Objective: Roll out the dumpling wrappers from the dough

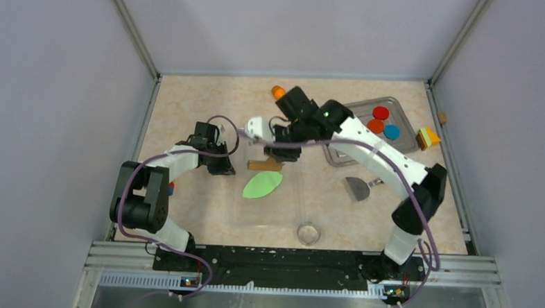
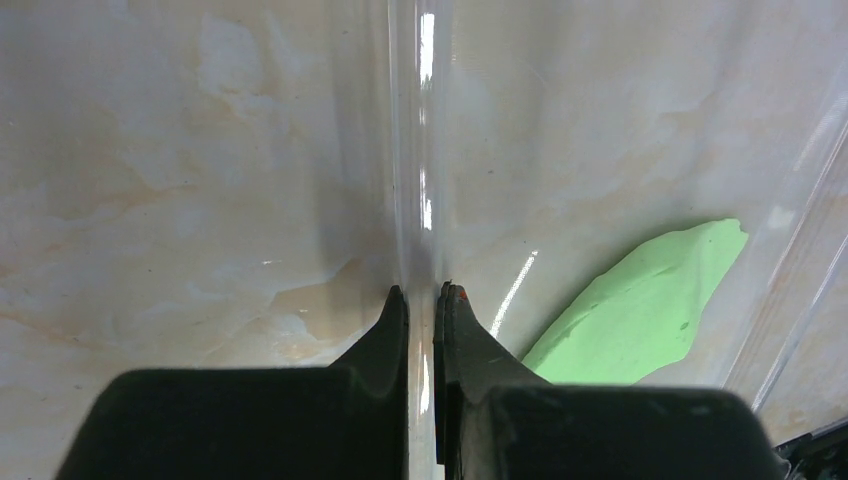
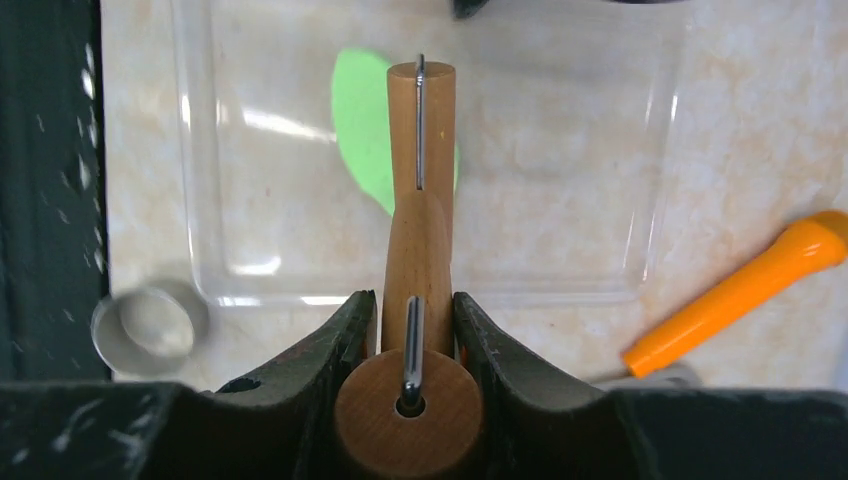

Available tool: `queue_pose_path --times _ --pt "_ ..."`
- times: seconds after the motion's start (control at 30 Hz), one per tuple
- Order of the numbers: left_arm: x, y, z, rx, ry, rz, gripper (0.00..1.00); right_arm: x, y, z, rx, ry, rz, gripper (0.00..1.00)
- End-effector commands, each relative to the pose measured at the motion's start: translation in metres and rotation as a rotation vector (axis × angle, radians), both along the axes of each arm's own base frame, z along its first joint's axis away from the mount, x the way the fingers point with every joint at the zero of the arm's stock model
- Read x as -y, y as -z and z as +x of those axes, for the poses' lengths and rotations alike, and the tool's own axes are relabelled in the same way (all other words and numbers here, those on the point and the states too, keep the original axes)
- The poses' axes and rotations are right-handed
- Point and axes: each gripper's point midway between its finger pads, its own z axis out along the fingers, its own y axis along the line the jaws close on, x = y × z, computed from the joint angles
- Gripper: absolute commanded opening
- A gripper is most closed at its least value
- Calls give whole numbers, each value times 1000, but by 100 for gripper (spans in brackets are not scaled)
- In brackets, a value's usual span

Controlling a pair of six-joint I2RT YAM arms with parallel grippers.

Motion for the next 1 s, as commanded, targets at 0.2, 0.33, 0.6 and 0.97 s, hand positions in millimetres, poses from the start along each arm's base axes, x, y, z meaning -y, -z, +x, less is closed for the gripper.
queue_pose_path --times 0.2,0.33,0.6,0.97 --pt "5 -3 3 22 65 -11 0 -2 21 -9 530 -383 -174 0" --pt "6 -3 4 18 69 -14 0 -13 26 -9 582 -423 -167 0" --pt "9 0 4 5 77 -28 0 -27 52 -18 519 -489 -184 0" --pt "8 1 5 2 76 -22 0 -18 108 -26 389 -481 -282 0"
